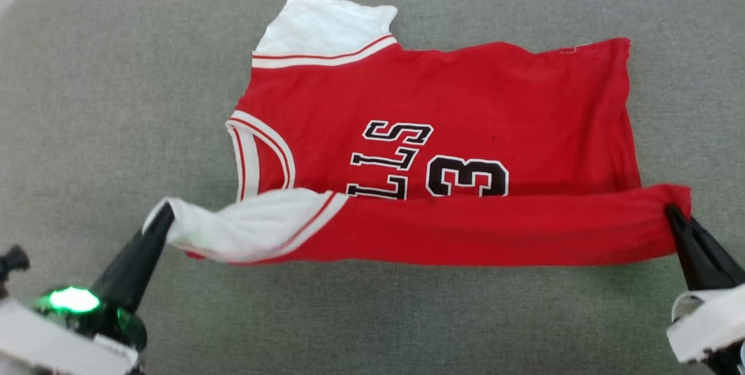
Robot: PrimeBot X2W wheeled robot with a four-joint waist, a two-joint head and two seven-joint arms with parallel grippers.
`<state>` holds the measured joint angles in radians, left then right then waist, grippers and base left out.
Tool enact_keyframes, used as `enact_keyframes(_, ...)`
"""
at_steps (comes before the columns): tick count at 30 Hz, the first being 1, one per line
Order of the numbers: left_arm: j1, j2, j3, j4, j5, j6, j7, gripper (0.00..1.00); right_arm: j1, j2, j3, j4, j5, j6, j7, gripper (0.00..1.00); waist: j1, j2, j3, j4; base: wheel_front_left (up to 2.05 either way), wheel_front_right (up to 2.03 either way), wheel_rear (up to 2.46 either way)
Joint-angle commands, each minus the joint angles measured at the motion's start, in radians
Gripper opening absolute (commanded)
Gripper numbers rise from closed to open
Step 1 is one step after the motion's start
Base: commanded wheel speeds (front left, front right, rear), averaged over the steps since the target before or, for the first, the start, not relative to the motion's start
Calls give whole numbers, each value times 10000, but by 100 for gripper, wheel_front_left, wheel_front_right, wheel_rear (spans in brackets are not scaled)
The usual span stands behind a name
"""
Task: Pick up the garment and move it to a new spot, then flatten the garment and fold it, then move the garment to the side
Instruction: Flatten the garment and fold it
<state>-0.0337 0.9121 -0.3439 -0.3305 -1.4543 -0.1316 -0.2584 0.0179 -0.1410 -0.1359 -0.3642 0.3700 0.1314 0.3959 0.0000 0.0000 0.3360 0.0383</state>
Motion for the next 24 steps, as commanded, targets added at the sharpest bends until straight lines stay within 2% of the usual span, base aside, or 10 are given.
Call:
enact_keyframes(1, -254, 13, -64, 167, -31, 19, 11, 0, -149, 13, -35, 123, -69, -15, -42, 0, 0, 0, 121, 49, 0, 0, 0)
enact_keyframes(5, -1426, -116, -691, 967, -70, 19, 41, 0, -733, 238, -213, 665, -477, -15, -191, 0, 0, 0, 401, 97, 0, 0, 0)
enact_keyframes(7, -1948, -357, -1004, 1360, -184, 19, 34, 0, -964, 425, -385, 921, -608, -13, -333, 0, 0, 0, 539, 114, 0, 0, 0)
enact_keyframes(14, -3381, -701, -1935, 3646, -143, 19, 36, 0, -1669, 764, -310, 1952, -1048, -15, -848, 0, 0, 0, 1033, 56, 0, 0, 0)
enact_keyframes(23, -4673, -761, -3411, 5416, 677, 19, -39, 0, -2215, 904, 4, 3097, -1507, -15, -1365, 0, 0, 0, 1306, 29, 0, 0, 0)
enact_keyframes(24, -4796, -760, -3585, 5559, 768, 19, -46, 13, -2247, 910, 53, 3199, -1548, -15, -1379, 0, 0, 0, 1286, 26, 0, 0, 0)
